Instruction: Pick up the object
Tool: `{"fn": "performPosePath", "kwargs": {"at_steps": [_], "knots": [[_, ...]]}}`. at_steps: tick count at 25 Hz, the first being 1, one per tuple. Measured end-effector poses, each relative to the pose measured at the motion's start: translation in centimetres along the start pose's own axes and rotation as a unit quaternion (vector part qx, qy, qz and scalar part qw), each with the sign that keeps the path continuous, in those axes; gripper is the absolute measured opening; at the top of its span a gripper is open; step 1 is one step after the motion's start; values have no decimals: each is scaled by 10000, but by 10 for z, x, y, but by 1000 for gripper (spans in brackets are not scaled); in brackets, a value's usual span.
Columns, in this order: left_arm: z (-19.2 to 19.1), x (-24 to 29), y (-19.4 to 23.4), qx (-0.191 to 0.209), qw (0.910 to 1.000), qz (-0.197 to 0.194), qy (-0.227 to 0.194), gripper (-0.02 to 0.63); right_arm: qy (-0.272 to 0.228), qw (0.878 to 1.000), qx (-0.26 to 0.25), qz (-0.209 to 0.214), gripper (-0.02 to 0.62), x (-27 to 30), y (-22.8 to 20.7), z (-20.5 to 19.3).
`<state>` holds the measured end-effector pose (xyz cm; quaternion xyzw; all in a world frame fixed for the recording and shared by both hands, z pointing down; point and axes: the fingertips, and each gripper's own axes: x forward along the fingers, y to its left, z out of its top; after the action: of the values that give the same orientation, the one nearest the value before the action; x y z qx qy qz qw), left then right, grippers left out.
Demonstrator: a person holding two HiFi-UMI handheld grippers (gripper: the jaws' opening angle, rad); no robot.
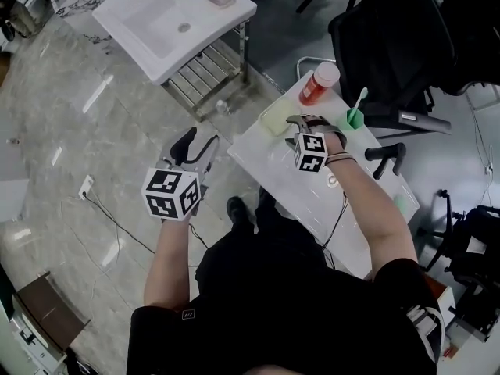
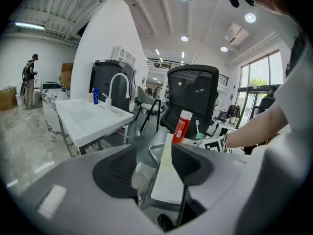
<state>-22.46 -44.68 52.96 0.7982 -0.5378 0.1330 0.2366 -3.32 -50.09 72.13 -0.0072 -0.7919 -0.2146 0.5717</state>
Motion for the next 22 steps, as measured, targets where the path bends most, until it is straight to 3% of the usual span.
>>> {"fn": "performPosePath", "kwargs": {"at_steps": [8, 10, 13, 22], "knots": [[-7, -7, 6, -100, 9999, 59, 37, 229, 475, 9962, -651, -337, 210, 14, -1, -7], [-8, -9, 6, -113, 9999, 46, 33, 229, 530, 9946, -774, -447, 175, 12, -1, -8], [-9, -11, 5, -113, 9999, 11, 22, 226, 595, 9939, -736, -568, 105, 8, 1, -10], [-5, -29, 5, -52, 9998, -146, -94, 219, 803, 9934, -184, -804, 60, -20, 2, -6]]}}
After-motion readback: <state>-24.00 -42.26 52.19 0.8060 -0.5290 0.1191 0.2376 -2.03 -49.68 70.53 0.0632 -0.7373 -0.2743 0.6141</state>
